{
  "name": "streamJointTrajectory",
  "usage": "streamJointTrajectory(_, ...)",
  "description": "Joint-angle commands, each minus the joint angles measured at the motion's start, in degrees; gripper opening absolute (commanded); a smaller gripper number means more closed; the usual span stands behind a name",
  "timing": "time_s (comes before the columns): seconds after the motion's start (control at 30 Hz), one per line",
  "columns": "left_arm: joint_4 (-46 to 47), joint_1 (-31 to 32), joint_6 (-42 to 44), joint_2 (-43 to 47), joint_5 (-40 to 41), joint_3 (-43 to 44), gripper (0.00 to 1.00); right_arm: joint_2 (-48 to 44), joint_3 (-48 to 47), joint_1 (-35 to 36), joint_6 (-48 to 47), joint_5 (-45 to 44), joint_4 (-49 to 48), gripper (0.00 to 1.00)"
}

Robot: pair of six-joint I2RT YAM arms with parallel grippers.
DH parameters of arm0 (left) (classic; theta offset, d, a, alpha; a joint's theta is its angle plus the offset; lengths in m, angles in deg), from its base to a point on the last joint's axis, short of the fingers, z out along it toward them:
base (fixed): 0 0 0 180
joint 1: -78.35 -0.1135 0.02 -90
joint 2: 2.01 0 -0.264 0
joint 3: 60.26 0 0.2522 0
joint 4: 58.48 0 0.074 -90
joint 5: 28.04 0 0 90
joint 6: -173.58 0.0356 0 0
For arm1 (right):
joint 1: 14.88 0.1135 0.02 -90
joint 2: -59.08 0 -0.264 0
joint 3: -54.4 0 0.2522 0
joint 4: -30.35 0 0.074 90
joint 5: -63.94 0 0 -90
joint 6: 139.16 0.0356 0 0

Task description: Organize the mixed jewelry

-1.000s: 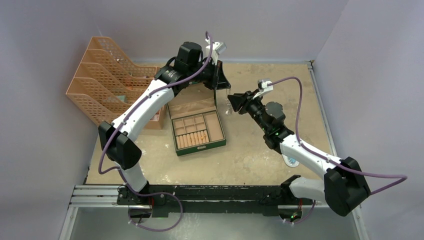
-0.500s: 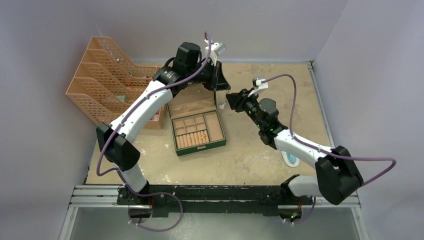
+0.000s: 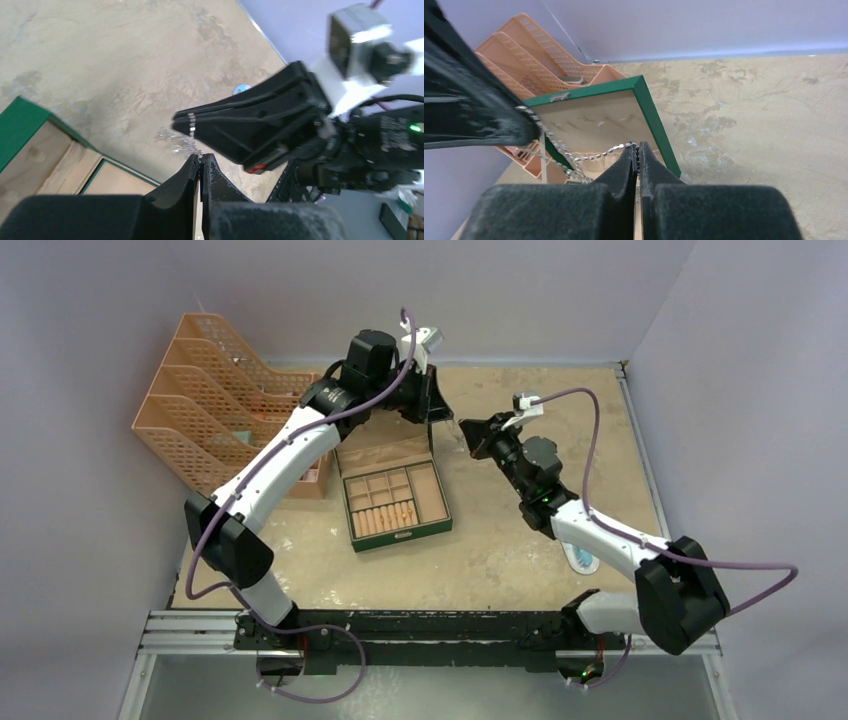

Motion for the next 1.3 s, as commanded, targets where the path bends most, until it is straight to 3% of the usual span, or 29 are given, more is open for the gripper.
streamJointTrajectory(0.0,2.25,-0.26,-1.74,3.95,11.8,-2.75,0.0,-4.73,-2.87,0.35,-1.33,-0.51,3.15,0.0)
streamJointTrajectory(0.13,3.53,-0.69,-4.09,5.49,23.2,-6.36,0.0,-7.2,-5.83,0.32,-1.87,3.45,12.51,0.0)
streamJointTrajectory(0.43,6.56,-1.58,-6.62,8.87,33.05,-11.79,0.0,-7.22,-11.56,0.31,-0.6,8.74,29.92,0.0)
streamJointTrajectory(0.77,6.68,-1.75,-7.05,11.98,38.27,-17.49,0.0,2.93,-17.95,1.35,-2.13,9.9,27.95,0.0)
streamJointTrajectory(1.27,1.19,-3.79,-8.91,13.72,50.28,-21.15,0.0,18.09,-29.32,8.78,-0.16,0.66,26.39,0.0)
